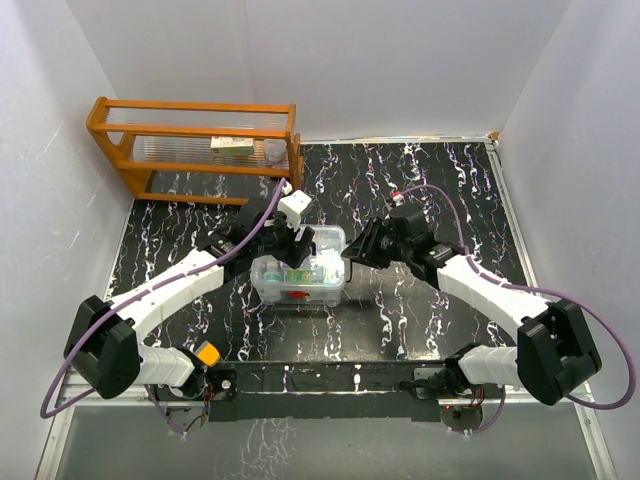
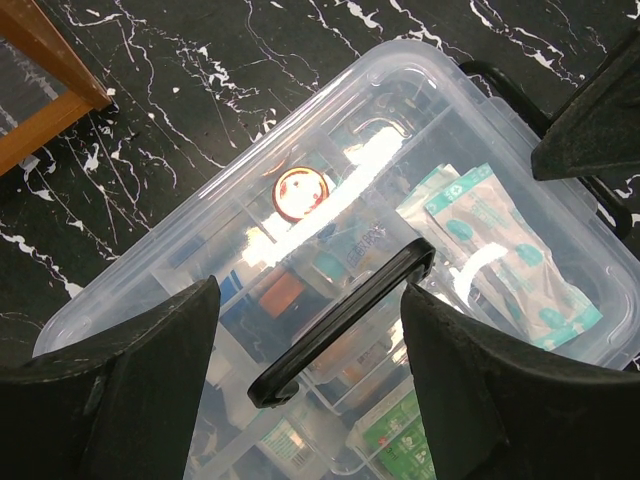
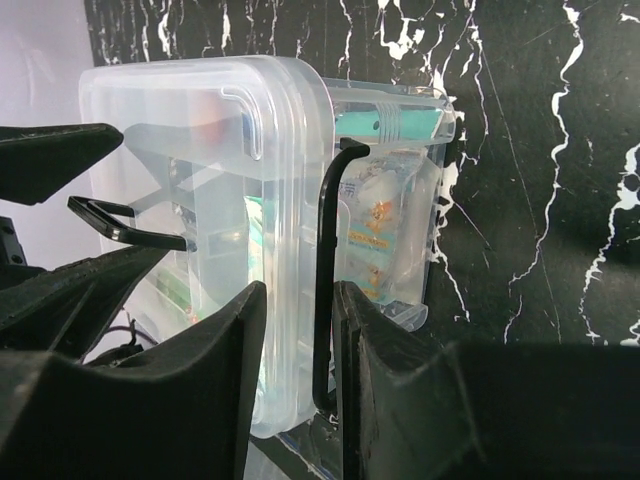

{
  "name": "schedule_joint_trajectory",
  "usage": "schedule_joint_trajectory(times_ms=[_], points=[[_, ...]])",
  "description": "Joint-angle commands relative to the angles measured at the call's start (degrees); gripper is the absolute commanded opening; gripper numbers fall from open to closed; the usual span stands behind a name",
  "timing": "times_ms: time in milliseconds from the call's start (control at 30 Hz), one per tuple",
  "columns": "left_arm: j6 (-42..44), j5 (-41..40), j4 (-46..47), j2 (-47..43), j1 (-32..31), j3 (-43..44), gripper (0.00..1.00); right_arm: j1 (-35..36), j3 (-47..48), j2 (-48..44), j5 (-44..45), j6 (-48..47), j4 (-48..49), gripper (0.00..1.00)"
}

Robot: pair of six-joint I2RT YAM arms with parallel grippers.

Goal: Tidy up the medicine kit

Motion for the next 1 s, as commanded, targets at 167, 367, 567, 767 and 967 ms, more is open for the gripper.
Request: schedule_joint_trajectory(times_ms=[167, 367, 567, 767, 967], points=[[-0.2, -1.8, -5.6, -0.3, -0.2, -2.8, 0.68, 5.4, 8.4, 1.7, 12.9, -4.0, -11.2, 0.26], [-0.3, -1.8, -5.3, -0.4, -0.2, -3.0, 0.67, 9.0, 11.9, 3.4, 18.8, -4.9, -14.7, 0.21], [-0.3, -1.9, -5.2, -0.8, -0.2, -3.3, 0.67, 11.9, 14.4, 5.2, 22.2, -4.9, -16.9, 0.15], [-1.0, -2.3, -5.9, -2.0, -0.2, -2.1, 0.67, 12.7, 16.7, 4.4, 24.0, -6.0, -17.8, 0.2], [-0.1, 0.2, -9.0, -5.8, -0.2, -0.4, 0.72, 12.7, 19.7, 3.1, 25.4, -9.0, -18.4, 0.37]])
